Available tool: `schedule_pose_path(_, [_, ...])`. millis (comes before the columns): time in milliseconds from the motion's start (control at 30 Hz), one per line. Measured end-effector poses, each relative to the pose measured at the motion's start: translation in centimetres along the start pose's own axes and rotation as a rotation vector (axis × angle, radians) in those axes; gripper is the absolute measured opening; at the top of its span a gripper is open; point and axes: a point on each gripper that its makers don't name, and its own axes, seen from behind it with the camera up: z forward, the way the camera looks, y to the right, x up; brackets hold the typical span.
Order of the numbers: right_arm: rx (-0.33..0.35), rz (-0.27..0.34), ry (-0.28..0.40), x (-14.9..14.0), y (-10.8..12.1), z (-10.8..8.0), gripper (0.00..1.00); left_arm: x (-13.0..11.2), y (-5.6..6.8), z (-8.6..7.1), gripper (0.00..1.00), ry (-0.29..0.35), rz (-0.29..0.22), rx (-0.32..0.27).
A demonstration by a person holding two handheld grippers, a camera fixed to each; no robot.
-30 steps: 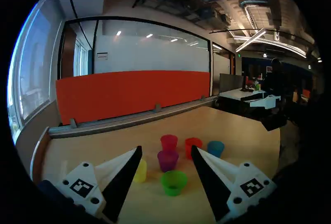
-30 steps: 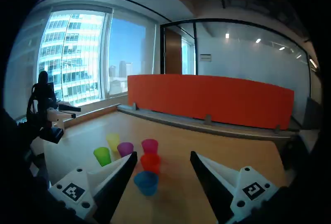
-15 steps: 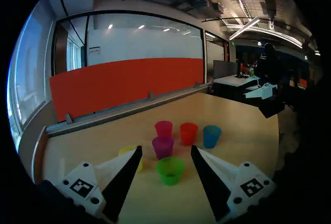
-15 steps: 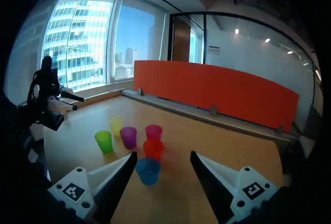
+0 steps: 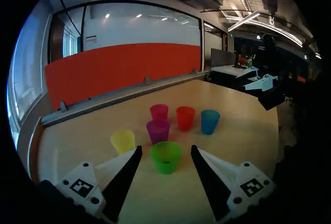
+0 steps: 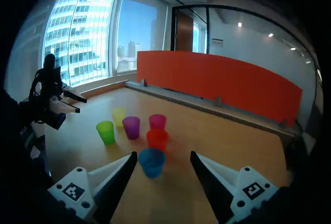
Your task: Pour water
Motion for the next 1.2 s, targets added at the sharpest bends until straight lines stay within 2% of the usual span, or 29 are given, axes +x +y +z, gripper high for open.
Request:
schedule_pose_path(300, [0.006, 0.013, -0.035, -2.2, -0.3, 1.0, 0.99, -2.5, 0.7, 0.8, 0.87, -0.051, -0.005, -0.026])
schedule_pose_path(667, [0.016, 0.015, -0.070, -4.0, -0.7, 2.0, 0.99, -4.6, 0.7, 1.8, 0.87, -0.104, -0.008, -0.037])
schedule_pose_path(1000, [0.037, -0.006, -0.104, -5.5, -1.4, 3.5, 0.99, -6.2, -0.1, 3.0, 0.87, -0.157, 0.005, -0.027])
schedule_pose_path(1200, [0.040, -0.020, -0.124, -6.4, -1.3, 4.7, 0.99, -7.2, -0.9, 4.2, 0.87, -0.191, -0.006, -0.020])
